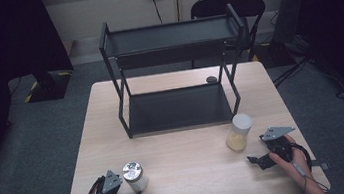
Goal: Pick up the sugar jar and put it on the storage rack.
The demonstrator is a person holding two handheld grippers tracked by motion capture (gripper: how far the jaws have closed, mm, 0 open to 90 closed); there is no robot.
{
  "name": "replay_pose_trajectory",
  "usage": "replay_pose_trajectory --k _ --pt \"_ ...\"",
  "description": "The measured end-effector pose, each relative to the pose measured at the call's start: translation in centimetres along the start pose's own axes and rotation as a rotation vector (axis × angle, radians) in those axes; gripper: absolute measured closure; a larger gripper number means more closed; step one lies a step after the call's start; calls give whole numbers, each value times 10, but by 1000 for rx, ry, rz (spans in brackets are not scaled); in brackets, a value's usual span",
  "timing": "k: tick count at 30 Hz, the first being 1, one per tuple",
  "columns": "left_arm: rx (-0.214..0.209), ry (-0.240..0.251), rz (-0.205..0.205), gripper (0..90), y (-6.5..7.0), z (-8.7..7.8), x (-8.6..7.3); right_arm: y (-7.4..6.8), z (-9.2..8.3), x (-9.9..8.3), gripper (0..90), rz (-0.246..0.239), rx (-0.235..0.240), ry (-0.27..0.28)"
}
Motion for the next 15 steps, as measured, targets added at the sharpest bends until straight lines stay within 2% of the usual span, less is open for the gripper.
replay_pose_trajectory --k 5,6,9,15 --pt "-12 -8 -3 2 0 0 1 0 0 0 0 0 0 0" --pt "-31 2 -20 6 -1 -1 1 0 0 0 0 0 0 0" --pt "-27 6 -9 18 -1 -3 1 0 0 0 0 0 0 0" --pt "-40 29 -30 17 -2 -7 3 0 0 0 0 1 0 0"
Point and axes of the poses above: each handheld gripper's, and its own axes: z roughly forward along the jaws, x roughly out of its top, y roughly to its right, the point moved 10 cm from there along z, roughly forward along the jaws, and after that the axes turned 6 degrees about x, right-handed, at the moved point
